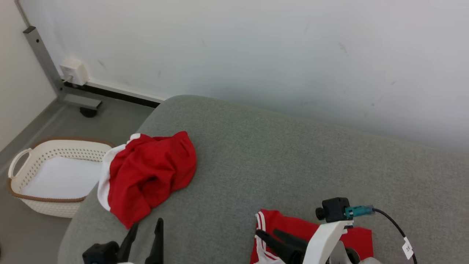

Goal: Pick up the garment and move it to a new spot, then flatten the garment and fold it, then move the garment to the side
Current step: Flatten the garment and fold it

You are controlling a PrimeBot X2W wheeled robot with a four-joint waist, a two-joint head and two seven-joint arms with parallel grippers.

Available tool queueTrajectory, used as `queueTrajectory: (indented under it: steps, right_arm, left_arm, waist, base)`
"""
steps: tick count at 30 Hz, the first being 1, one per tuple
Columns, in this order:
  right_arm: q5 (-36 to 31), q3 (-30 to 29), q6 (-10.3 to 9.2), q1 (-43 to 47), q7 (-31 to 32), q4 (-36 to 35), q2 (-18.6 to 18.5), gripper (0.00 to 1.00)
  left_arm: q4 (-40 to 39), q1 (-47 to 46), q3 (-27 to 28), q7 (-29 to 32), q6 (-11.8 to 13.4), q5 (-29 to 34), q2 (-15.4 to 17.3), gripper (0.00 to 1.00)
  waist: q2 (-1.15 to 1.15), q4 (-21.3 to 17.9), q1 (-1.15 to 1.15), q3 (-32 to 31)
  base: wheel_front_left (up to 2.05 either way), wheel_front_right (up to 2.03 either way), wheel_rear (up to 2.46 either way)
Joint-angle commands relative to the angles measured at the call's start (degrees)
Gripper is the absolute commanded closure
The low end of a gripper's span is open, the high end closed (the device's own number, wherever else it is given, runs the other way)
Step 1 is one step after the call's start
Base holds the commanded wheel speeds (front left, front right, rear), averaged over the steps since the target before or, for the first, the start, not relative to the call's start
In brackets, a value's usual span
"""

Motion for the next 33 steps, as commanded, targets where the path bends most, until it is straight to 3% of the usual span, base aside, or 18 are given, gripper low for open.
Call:
queueTrajectory:
  steps: [1,5,8,17,22,28,33]
  right_arm:
    - [2.42,0.72,-0.08,-1.28,-2.37,-1.88,-0.16,0.0]
    - [5.3,0.19,-0.08,-2.39,-6.43,-6.02,-0.32,0.0]
    - [5.91,-1.8,-0.08,-2.87,-11.22,-9.88,-3.1,0.0]
    - [-3.39,-9.47,-0.08,-0.53,-27.02,-12.61,-13.05,0.0]
    - [-9.65,-12.39,-0.08,2.66,-34.24,-11.34,-15.76,0.0]
    - [-17.81,-15.57,-0.08,7.11,-41.76,-8.87,-15.58,0.0]
    - [-24.23,-16.55,-0.08,10.4,-44.28,-6.16,-13.5,0.0]
  left_arm:
    - [-0.3,-0.14,0.39,0.02,0.2,0.52,-0.05,0.0]
    - [-0.68,-0.32,1.14,0.02,0.16,0.52,0.11,0.0]
    - [-1.13,-0.19,1.71,0.03,0.14,0.7,0.15,0.0]
    - [-3.63,1.02,3.43,0.03,-0.04,1.55,-0.39,0.0]
    - [-4.99,1.67,5.12,0.03,-0.23,1.86,-0.63,0.0]
    - [-7.08,2.27,7.13,0.02,-0.71,3.18,-1.01,0.0]
    - [-7.81,2.85,7.94,0.03,-1.44,4.63,-1.34,0.0]
  waist:
    - [0.0,-1.48,0.0,0.17]
    - [0.0,-3.23,0.0,0.24]
    - [0.0,-5.09,0.0,0.14]
    - [0.0,-9.75,0.0,-0.32]
    - [0.0,-12.82,0.0,-0.49]
    - [0.0,-16.18,0.0,-0.5]
    - [0.0,-18.15,0.0,-0.55]
  base:
    - [0.0,0.0,0.0]
    - [0.0,0.0,0.0]
    - [0.0,0.0,0.0]
    - [0.0,0.0,0.0]
    - [0.0,0.0,0.0]
    - [0.0,0.0,0.0]
    - [0.0,0.0,0.0]
